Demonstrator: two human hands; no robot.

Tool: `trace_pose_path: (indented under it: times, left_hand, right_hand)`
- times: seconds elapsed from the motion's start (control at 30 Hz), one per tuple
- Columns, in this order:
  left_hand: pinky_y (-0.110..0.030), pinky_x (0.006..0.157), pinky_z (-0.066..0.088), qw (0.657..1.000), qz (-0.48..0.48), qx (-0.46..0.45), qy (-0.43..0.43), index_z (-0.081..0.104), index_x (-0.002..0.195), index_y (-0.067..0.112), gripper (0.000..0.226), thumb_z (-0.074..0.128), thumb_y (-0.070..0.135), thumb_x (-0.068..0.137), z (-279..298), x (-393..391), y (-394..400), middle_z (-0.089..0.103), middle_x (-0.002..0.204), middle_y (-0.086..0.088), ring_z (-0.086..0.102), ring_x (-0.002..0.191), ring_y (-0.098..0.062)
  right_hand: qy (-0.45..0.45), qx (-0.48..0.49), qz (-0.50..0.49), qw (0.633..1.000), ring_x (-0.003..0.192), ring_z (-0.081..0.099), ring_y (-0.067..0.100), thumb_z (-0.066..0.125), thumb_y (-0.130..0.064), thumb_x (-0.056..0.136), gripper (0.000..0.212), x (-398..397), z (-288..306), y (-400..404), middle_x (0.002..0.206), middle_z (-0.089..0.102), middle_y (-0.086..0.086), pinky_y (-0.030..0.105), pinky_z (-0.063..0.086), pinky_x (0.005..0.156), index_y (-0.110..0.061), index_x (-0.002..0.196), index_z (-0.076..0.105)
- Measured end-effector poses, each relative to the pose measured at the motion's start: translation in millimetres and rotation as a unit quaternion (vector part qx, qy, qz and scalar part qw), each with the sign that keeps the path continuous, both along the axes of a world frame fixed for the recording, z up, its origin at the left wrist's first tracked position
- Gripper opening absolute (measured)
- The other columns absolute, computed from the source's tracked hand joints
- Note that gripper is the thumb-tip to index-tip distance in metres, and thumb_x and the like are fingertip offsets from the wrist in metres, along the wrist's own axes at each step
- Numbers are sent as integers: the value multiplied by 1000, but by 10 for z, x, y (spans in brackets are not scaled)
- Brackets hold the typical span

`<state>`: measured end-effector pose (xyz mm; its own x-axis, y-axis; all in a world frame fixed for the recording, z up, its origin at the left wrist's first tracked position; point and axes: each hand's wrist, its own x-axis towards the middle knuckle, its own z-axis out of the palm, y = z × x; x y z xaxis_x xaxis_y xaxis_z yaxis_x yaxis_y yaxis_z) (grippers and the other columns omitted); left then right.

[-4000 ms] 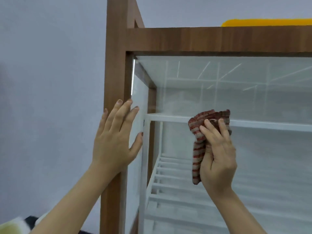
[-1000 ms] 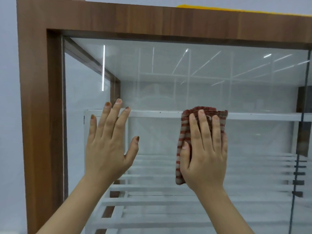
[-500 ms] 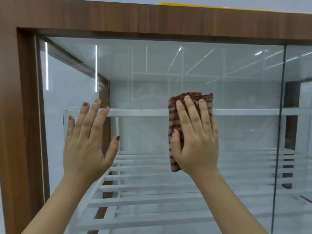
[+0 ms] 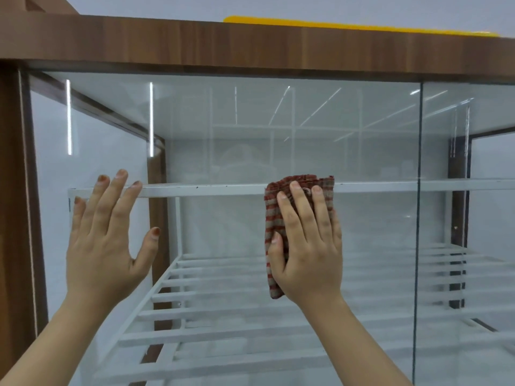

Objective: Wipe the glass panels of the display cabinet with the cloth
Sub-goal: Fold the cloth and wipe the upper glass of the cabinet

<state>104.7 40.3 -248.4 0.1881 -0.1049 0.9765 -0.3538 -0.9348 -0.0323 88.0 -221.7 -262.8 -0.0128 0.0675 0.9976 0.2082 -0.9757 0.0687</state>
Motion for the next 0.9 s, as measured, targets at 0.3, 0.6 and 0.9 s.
trace_pose_path:
  times: [0.3, 0.6, 0.9]
  left_hand:
    - [-44, 116, 3, 998, -11, -19, -62, 28, 141, 7, 66, 42, 35, 83, -10, -184, -759, 23, 150, -14, 16, 141, -29]
    - [-46, 115, 10, 999, -31, 23, -36, 32, 140, 12, 60, 39, 32, 84, 2, -93, -1456, 28, 150, -9, 20, 140, -27]
    - [-49, 114, 13, 999, -16, 20, -39, 32, 141, 11, 60, 37, 33, 85, -17, -74, -1477, 29, 150, -11, 18, 141, -27]
  right_hand:
    - [5, -7, 1, 1000, 139, 25, 24, 40, -31, 88, 52, 1, 5, -14, 146, 36, 3, 46, 23, 110, -17, 138, 39]
    - [-1, 38, -7, 999, 139, 24, 25, 39, -29, 87, 53, -48, 225, -782, 146, 37, 6, 48, 23, 111, -15, 138, 42]
    - [9, 20, -13, 1000, 139, 23, 27, 40, -28, 86, 53, -69, -253, -911, 146, 36, 6, 49, 24, 110, -14, 138, 39]
